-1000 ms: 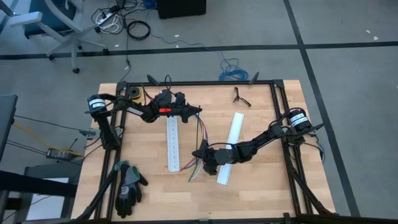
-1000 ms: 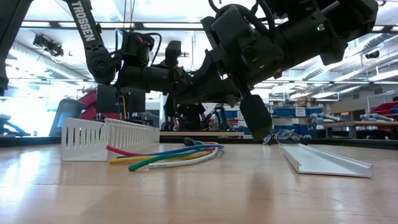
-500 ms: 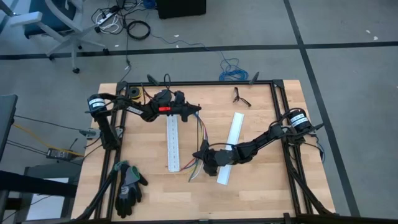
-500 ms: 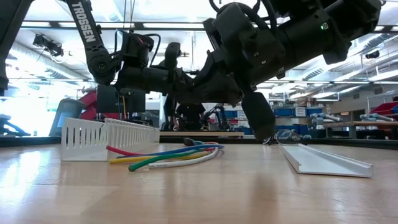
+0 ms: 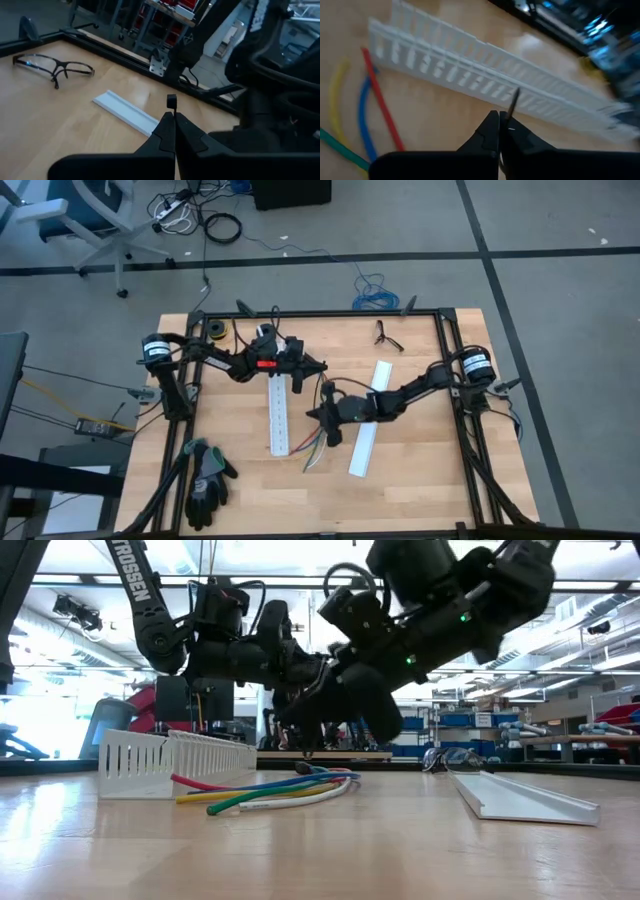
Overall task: Ziptie cables
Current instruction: Wrap the zip tie into the cable wires
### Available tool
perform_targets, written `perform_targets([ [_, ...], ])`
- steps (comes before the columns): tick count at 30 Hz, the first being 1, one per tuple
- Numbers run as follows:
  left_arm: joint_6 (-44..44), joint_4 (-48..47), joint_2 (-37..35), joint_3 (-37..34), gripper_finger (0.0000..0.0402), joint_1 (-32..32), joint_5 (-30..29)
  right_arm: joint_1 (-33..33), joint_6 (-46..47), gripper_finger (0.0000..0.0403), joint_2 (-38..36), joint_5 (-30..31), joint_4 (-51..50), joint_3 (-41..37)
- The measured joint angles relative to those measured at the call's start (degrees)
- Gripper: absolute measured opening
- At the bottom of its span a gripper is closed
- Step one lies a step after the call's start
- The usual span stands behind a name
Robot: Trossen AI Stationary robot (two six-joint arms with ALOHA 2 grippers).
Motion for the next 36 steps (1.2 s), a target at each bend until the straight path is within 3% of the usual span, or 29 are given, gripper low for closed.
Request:
perform_targets([
  [11,2.7,1.2,0.0,-3.5,0.0001,0.0,1.8,-4.0,8.0,0.0,-4.5,-6.4,0.2,-5.0],
  [15,3.2,2.2,0.0,-4.0,0.0001,0.0,0.6,-6.4,10.7,0.0,-5.3,-13.7,0.4,-5.5],
  [22,2.6,4.6,0.0,-3.9,0.0001,0.0,-0.3,-8.1,15.3,0.0,-5.3,-15.7,3.1,-5.5],
  [30,-0.2,7.7,0.0,-3.9,0.0001,-0.6,-0.6,-7.8,16.5,0.0,-1.4,-17.7,9.9,-4.2],
  [36,1.4,9.2,0.0,-3.9,0.0001,-2.1,-0.5,-8.3,20.1,0.0,3.5,-25.1,14.3,-3.8],
])
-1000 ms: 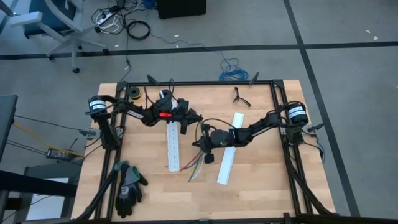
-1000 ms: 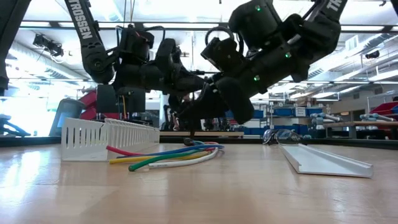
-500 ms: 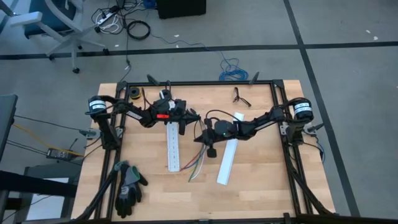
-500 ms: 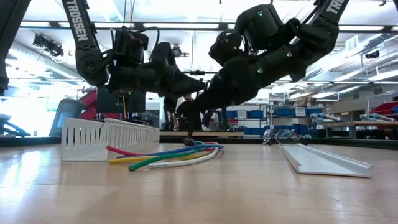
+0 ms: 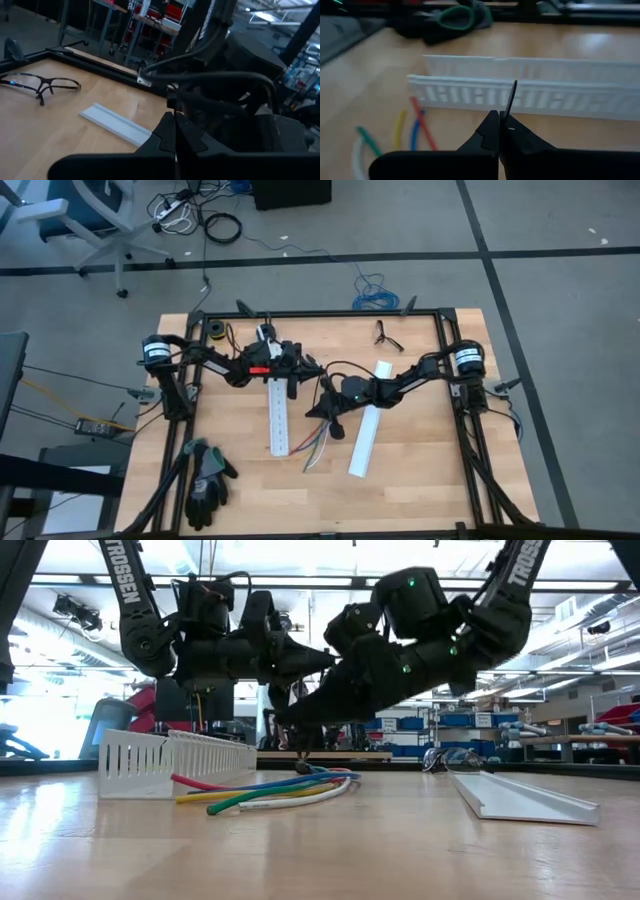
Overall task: Ziptie cables
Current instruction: Wrap the zip tie into the cable wires
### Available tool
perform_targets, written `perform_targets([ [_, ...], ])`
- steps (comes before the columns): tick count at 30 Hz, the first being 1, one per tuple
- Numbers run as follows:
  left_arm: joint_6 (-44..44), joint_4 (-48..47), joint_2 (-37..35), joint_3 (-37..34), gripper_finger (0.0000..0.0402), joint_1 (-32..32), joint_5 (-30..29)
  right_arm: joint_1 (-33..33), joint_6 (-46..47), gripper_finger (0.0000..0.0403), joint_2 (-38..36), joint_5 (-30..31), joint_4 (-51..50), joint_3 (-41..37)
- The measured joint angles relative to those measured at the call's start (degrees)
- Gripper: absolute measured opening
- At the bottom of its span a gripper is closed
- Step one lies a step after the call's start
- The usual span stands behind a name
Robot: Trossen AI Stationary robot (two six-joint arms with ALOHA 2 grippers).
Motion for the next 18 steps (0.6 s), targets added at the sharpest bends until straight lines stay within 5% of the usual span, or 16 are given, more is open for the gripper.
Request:
perform_targets([
  [9,0.2,0.1,0.0,0.0,0.0001,-0.5,0.0,-0.4,1.4,0.0005,2.8,-1.0,1.5,0.0],
  [18,0.7,-2.1,0.0,0.0,0.0001,-0.5,-0.2,-0.3,1.3,0.0051,2.8,-0.8,-0.4,0.0],
])
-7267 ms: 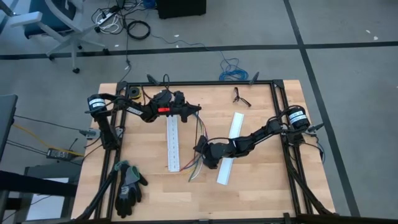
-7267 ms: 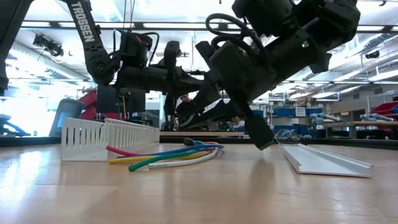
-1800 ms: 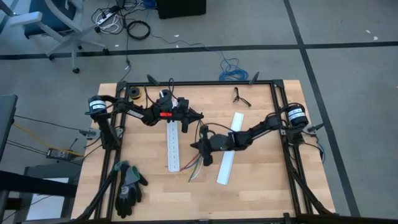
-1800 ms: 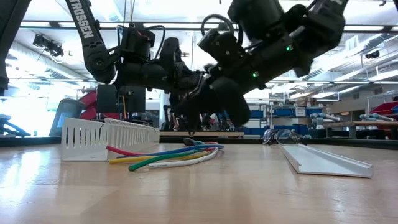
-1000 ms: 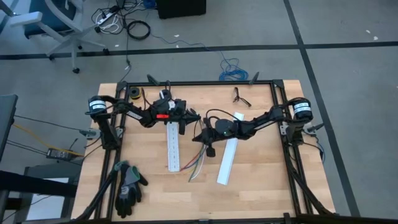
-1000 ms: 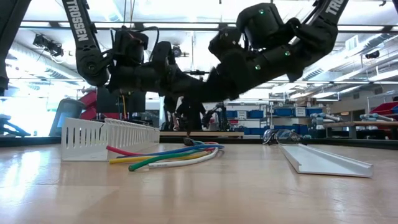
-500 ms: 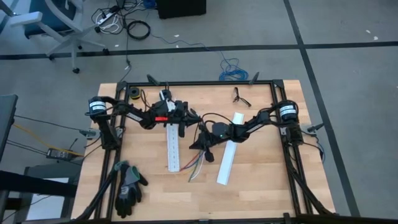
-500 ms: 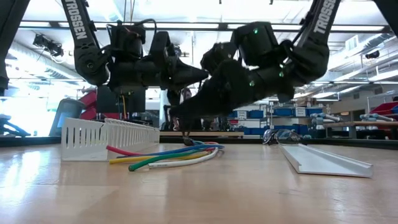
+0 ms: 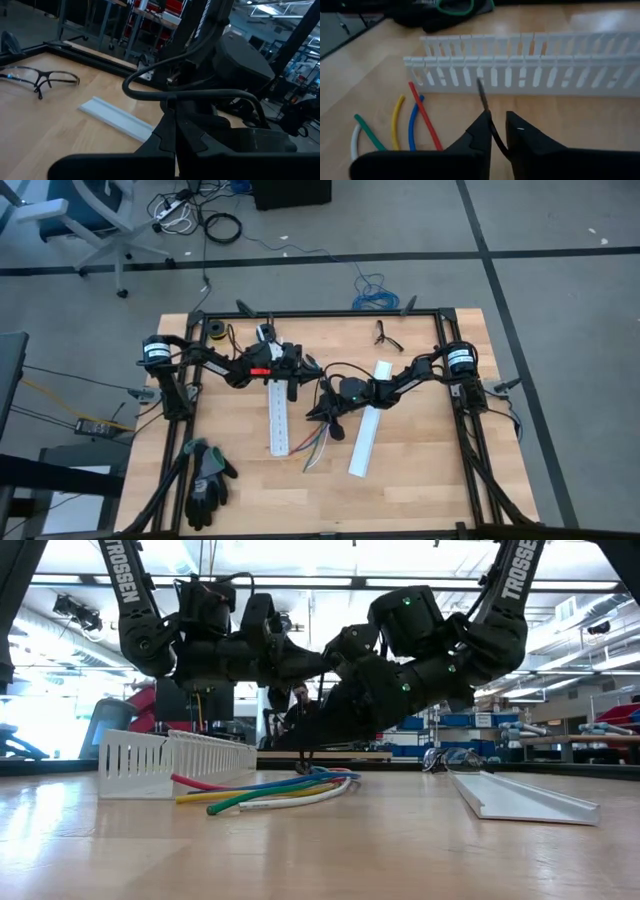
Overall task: Ziptie cables
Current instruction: Wrap the zip tie into the cable wires
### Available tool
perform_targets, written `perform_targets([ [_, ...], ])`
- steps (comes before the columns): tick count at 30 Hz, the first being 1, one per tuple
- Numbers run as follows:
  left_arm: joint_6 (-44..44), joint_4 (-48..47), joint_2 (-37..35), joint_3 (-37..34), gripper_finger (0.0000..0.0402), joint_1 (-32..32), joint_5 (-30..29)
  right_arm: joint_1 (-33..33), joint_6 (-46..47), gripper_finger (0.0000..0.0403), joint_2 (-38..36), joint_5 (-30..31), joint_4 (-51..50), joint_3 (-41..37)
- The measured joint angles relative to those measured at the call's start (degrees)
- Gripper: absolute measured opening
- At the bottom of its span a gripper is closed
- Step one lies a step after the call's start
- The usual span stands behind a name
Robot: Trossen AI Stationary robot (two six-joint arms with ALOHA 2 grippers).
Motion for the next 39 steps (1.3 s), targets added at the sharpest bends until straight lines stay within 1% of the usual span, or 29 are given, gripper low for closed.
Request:
perform_targets([
  [4,1.1,-1.2,0.0,0.0,0.0001,0.0,-0.2,0.0,-0.9,0.0071,0.0,0.0,-1.6,0.0],
  [7,1.8,-2.8,0.0,0.0,0.0001,0.0,-0.5,0.0,-1.5,0.0079,0.0,0.0,-2.3,0.0],
  [14,4.1,-11.2,0.0,-0.1,0.0001,0.0,-4.1,0.0,-3.7,0.0086,0.0,0.0,-2.6,0.0],
  [17,4.1,-11.3,0.0,-0.1,0.0001,0.0,-4.5,0.0,-3.9,0.009,0.0,0.0,-3.0,0.0],
  [21,4.1,-8.5,0.0,-0.1,0.0001,0.0,-4.3,0.0,-4.0,0.0091,0.0,0.0,-3.1,0.0],
  [24,4.1,-8.1,0.0,-0.1,0.0001,0.0,-4.1,0.3,-4.3,0.009,0.0,0.0,-3.7,0.0],
  [27,4.1,-8.2,0.0,-0.1,0.0001,0.0,-4.0,1.6,-9.3,0.009,0.0,0.4,-5.6,0.0],
  [29,4.1,-8.4,0.0,-0.1,0.0001,0.0,-3.9,3.4,-14.1,0.009,0.0,3.2,-6.2,0.0],
  [33,4.1,-8.5,0.0,-0.1,0.0001,0.0,-4.0,6.6,-23.1,0.0088,0.0,12.1,-6.1,0.8],
  [36,4.1,-8.6,0.0,-0.1,0.0001,0.0,-4.3,7.8,-29.7,0.0084,0.0,14.9,-7.0,2.8],
  [39,2.3,-8.0,0.0,-0.1,0.0001,0.0,-5.2,7.8,-35.2,0.0079,0.0,17.3,-11.0,4.9],
])
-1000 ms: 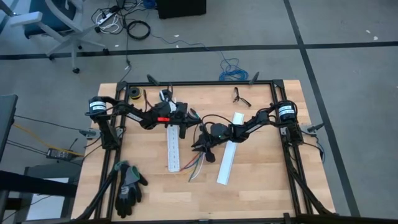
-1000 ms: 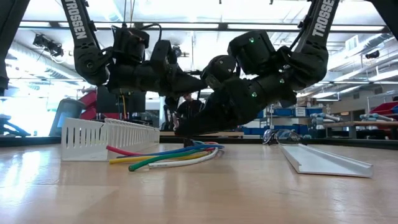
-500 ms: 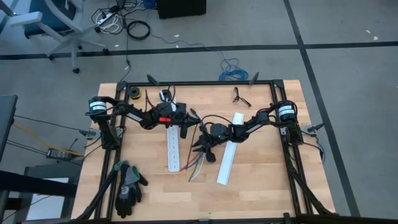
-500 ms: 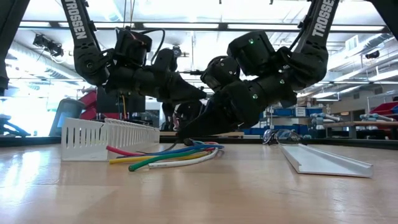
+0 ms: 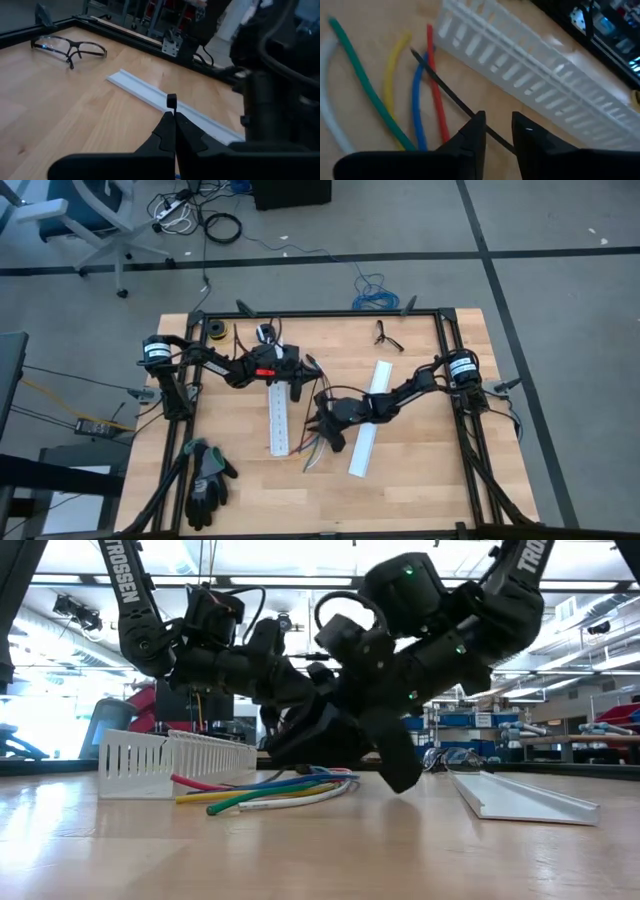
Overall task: Ziptie cables
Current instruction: Wrap the zip tie into the cable wires
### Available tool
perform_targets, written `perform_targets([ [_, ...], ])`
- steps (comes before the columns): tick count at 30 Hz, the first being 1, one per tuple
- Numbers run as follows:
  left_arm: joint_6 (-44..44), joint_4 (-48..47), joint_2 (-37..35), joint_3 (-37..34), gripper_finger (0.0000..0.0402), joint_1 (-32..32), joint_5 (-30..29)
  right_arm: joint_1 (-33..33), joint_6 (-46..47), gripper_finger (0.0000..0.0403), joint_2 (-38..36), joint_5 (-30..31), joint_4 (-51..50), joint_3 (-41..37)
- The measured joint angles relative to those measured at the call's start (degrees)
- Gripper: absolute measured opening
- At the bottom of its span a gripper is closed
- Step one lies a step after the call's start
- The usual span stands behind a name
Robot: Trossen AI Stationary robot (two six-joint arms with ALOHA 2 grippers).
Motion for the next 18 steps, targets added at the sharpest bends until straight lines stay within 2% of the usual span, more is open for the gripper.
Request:
perform_targets([
  [3,-4.5,0.6,0.0,0.0,0.0001,0.0,-0.6,0.4,-5.4,0.0075,-0.6,6.9,-4.6,1.8],
  [9,-13.4,0.6,0.0,0.0,0.0001,0.4,-0.6,3.0,-21.5,0.0075,-2.1,26.6,-8.5,2.3],
  [12,-17.4,0.4,0.0,0.0,0.0001,0.6,-0.3,3.1,-27.7,0.0075,-2.1,29.5,-9.6,2.3],
  [18,-26.9,0.3,0.0,0.0,0.0001,0.7,1.4,2.5,-32.3,0.0075,-2.3,32.2,-12.0,2.3],
])
